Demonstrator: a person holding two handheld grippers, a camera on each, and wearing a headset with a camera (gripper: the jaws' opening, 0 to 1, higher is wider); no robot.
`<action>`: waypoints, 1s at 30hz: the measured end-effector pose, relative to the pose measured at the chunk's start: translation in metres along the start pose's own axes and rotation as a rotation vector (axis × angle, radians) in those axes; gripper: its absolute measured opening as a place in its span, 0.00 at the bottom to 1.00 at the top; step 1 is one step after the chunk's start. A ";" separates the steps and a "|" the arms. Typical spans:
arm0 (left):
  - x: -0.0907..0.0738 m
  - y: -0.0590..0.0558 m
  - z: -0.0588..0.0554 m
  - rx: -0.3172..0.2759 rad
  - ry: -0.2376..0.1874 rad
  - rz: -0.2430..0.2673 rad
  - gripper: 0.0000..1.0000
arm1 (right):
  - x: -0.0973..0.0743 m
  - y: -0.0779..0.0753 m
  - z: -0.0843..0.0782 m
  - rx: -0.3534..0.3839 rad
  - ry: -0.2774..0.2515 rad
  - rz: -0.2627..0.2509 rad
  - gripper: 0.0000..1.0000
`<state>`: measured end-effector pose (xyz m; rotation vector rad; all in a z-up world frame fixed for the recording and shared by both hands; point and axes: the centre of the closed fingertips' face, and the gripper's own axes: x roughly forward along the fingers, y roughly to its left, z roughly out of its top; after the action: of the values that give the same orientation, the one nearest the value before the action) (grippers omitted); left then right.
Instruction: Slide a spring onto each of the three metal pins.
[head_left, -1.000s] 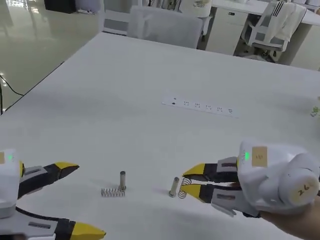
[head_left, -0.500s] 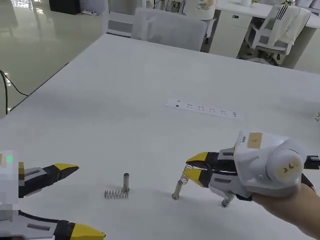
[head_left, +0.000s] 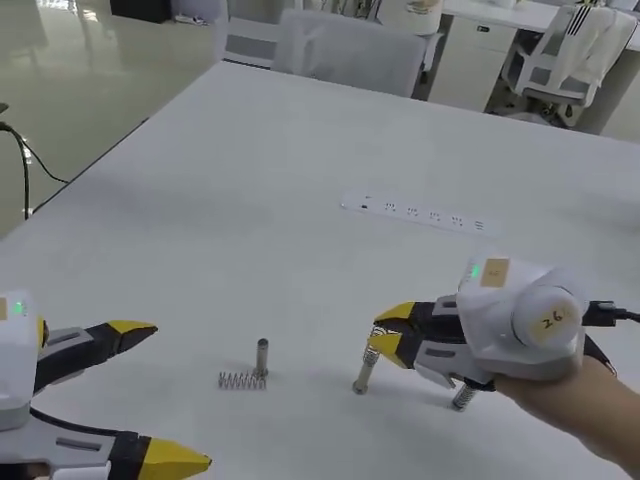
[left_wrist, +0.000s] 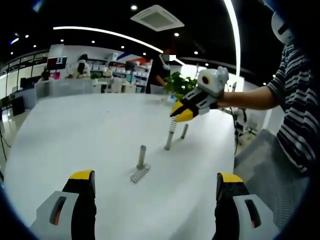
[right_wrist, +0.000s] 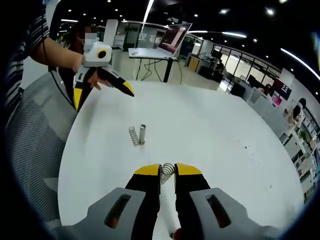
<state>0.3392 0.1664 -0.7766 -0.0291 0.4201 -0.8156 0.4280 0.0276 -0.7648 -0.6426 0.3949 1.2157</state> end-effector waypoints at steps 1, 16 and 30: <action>0.000 0.000 0.000 0.000 0.000 0.001 0.98 | 0.001 0.001 -0.002 0.006 0.009 0.006 0.07; -0.002 0.000 0.001 -0.007 -0.003 0.012 0.98 | 0.028 0.013 -0.040 -0.007 0.105 0.038 0.08; -0.003 0.002 0.004 -0.015 -0.011 0.024 0.97 | 0.026 0.012 -0.041 0.046 0.087 0.040 0.09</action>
<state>0.3406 0.1694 -0.7724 -0.0418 0.4154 -0.7882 0.4268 0.0226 -0.8142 -0.6517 0.5094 1.2165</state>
